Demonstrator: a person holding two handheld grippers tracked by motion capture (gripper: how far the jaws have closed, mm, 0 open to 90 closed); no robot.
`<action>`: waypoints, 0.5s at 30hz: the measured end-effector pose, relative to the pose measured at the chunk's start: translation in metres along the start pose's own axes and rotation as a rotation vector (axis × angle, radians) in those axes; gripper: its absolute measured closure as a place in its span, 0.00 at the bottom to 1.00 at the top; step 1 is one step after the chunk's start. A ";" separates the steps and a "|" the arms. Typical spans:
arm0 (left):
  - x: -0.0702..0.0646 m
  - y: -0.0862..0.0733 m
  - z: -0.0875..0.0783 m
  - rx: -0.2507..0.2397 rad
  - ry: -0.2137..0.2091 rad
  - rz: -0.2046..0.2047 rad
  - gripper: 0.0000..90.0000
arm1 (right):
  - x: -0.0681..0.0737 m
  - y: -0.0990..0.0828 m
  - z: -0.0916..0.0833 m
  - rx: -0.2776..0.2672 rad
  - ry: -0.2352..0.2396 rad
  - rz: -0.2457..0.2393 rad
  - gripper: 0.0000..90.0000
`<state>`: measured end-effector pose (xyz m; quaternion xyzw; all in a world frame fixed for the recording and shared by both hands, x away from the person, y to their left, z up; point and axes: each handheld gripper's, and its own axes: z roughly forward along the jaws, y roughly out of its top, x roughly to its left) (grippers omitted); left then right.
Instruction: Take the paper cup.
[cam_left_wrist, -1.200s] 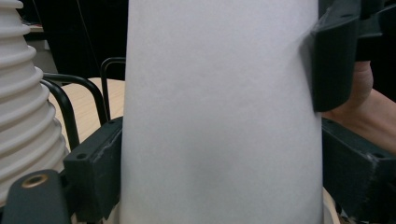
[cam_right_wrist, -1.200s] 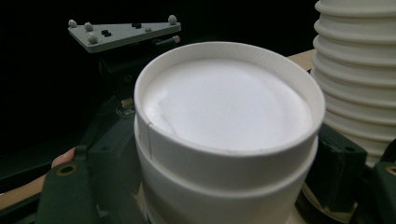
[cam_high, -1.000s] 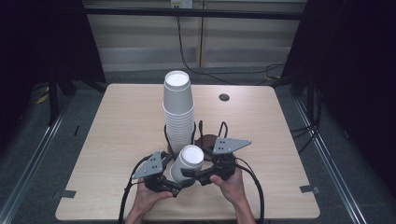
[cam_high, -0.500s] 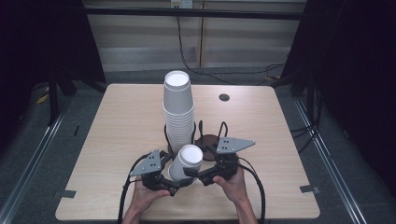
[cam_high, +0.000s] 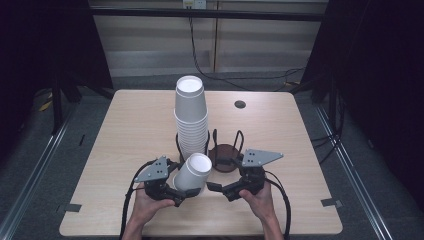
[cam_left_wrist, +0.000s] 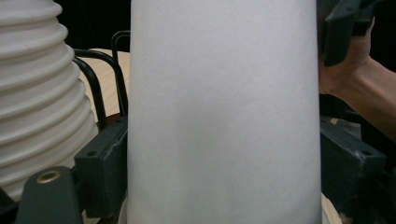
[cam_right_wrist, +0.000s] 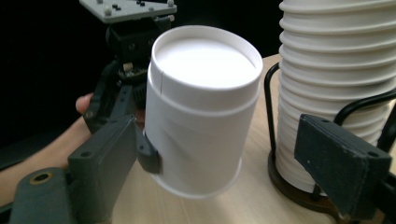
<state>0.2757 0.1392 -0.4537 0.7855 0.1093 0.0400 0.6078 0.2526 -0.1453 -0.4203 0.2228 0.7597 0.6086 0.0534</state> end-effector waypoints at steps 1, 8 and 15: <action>0.000 0.000 -0.001 0.004 0.008 -0.011 0.18 | 0.000 -0.001 -0.001 -0.004 -0.010 -0.014 0.15; 0.000 0.003 -0.001 0.071 0.017 0.008 0.18 | -0.002 -0.004 -0.006 0.020 -0.012 -0.001 0.14; 0.004 0.008 0.001 0.125 0.033 0.025 0.18 | 0.001 -0.003 -0.007 0.077 -0.020 -0.013 0.14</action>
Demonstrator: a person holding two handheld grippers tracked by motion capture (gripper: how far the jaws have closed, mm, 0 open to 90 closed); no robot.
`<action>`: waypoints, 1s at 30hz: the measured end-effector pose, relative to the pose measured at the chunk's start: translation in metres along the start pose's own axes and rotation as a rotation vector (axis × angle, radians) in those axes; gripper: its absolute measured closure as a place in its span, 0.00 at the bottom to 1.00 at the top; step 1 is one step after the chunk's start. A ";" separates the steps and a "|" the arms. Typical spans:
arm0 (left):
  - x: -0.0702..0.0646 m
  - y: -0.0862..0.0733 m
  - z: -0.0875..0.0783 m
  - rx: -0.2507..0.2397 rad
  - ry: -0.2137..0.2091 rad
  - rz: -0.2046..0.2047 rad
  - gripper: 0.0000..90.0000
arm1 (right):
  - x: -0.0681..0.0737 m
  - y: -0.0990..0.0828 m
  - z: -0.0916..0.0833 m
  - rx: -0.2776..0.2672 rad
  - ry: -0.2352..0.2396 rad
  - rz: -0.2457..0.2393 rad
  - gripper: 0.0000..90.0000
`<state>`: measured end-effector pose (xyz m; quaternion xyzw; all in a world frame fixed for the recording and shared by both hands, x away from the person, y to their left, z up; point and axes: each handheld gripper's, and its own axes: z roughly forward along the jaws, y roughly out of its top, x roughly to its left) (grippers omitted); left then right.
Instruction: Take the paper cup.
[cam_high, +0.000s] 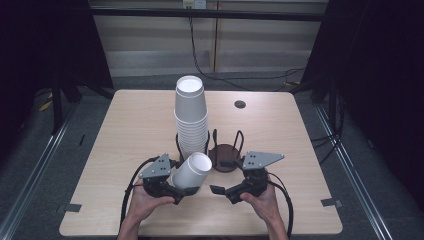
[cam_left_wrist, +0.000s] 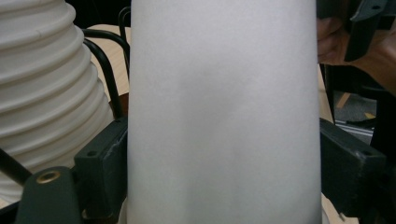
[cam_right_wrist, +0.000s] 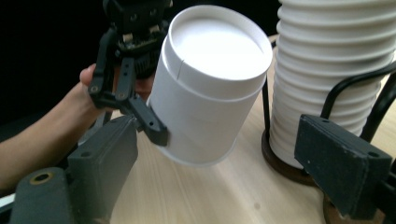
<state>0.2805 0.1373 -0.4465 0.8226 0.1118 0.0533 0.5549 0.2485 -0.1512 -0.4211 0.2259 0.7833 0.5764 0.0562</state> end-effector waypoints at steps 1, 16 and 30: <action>0.000 0.000 0.000 0.017 0.005 0.006 0.18 | 0.000 0.000 0.000 0.008 0.001 0.000 0.14; 0.002 0.011 -0.003 0.119 0.029 0.064 0.18 | -0.001 0.006 0.006 0.169 -0.014 -0.025 0.15; -0.009 0.025 -0.004 0.212 0.020 0.121 0.18 | -0.009 0.013 0.000 0.305 -0.008 -0.042 0.19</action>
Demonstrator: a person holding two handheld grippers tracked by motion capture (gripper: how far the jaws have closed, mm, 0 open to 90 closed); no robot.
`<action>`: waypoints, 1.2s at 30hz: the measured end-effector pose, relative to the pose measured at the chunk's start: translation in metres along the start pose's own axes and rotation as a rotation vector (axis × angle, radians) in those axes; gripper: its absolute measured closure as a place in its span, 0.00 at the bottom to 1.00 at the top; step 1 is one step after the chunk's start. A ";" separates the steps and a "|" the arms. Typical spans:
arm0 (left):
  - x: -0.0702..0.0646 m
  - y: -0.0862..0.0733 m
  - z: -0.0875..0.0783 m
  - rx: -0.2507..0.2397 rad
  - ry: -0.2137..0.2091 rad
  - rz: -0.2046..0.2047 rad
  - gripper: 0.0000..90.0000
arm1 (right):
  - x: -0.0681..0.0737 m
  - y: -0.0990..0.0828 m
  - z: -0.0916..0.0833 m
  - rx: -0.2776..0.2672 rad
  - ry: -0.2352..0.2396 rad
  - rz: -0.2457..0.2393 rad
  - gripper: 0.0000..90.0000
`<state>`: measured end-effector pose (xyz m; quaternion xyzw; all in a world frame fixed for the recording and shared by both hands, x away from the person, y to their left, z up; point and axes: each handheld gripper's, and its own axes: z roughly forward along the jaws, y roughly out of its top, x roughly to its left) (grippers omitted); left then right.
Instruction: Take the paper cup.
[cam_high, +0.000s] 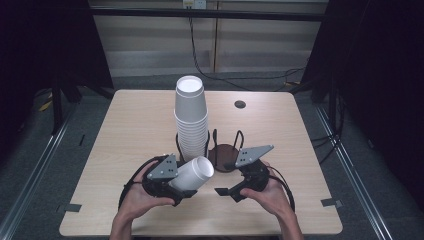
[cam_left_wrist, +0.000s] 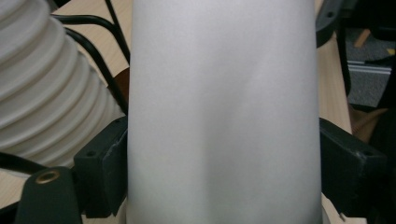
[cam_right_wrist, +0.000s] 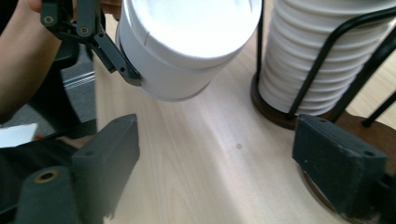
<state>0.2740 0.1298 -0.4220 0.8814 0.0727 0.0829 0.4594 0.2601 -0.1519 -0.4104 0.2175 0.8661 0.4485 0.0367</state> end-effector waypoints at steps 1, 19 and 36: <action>-0.002 0.002 -0.001 0.001 -0.018 0.008 0.18 | 0.000 0.000 0.000 0.004 0.001 -0.006 0.19; -0.002 0.015 0.013 0.152 -0.030 0.074 0.18 | 0.000 0.001 0.003 0.117 0.035 -0.018 0.18; -0.008 0.017 0.030 0.295 -0.031 0.133 0.18 | -0.002 0.007 0.020 0.258 0.062 -0.045 0.17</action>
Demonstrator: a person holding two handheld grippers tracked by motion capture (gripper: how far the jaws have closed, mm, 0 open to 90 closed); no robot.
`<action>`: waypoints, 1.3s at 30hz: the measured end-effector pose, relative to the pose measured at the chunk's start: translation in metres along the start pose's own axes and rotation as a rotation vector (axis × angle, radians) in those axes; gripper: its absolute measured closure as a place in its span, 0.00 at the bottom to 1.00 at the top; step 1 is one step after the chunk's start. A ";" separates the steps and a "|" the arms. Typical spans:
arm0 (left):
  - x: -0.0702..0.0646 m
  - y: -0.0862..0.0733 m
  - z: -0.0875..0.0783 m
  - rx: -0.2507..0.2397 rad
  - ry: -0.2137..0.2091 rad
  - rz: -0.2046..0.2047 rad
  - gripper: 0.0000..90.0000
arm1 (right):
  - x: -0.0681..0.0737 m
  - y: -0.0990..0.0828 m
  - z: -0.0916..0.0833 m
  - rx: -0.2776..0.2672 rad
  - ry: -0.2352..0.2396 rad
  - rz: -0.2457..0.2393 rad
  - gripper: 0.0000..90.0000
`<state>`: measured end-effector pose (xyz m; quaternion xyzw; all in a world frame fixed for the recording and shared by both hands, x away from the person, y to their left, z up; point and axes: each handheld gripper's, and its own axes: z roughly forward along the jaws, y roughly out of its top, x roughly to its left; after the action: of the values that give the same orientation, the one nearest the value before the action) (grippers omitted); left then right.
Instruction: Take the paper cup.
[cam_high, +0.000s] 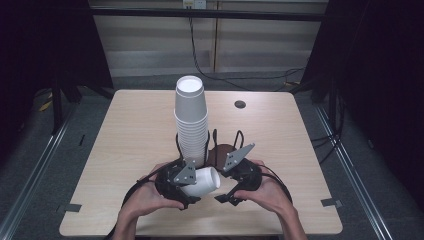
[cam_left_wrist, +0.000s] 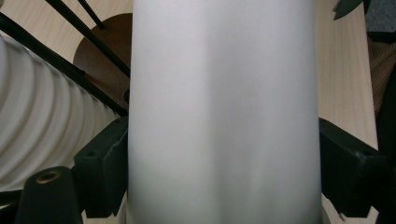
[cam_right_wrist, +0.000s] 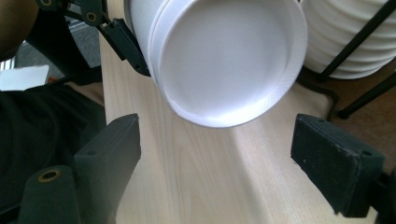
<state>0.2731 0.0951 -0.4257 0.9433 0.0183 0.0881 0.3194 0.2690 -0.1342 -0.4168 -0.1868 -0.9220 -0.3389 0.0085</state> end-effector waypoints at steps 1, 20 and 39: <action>-0.001 0.001 0.000 0.019 0.002 0.008 0.18 | 0.000 0.001 0.002 0.014 -0.001 -0.007 0.18; -0.009 0.007 0.012 0.058 -0.054 0.052 0.18 | -0.002 0.016 0.013 0.122 0.066 -0.037 0.16; -0.012 0.009 0.015 0.018 -0.117 0.053 0.18 | 0.004 0.024 0.021 0.136 0.143 -0.049 0.21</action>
<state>0.2636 0.0777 -0.4338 0.9499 -0.0243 0.0413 0.3089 0.2761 -0.1026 -0.4174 -0.1385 -0.9442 -0.2883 0.0786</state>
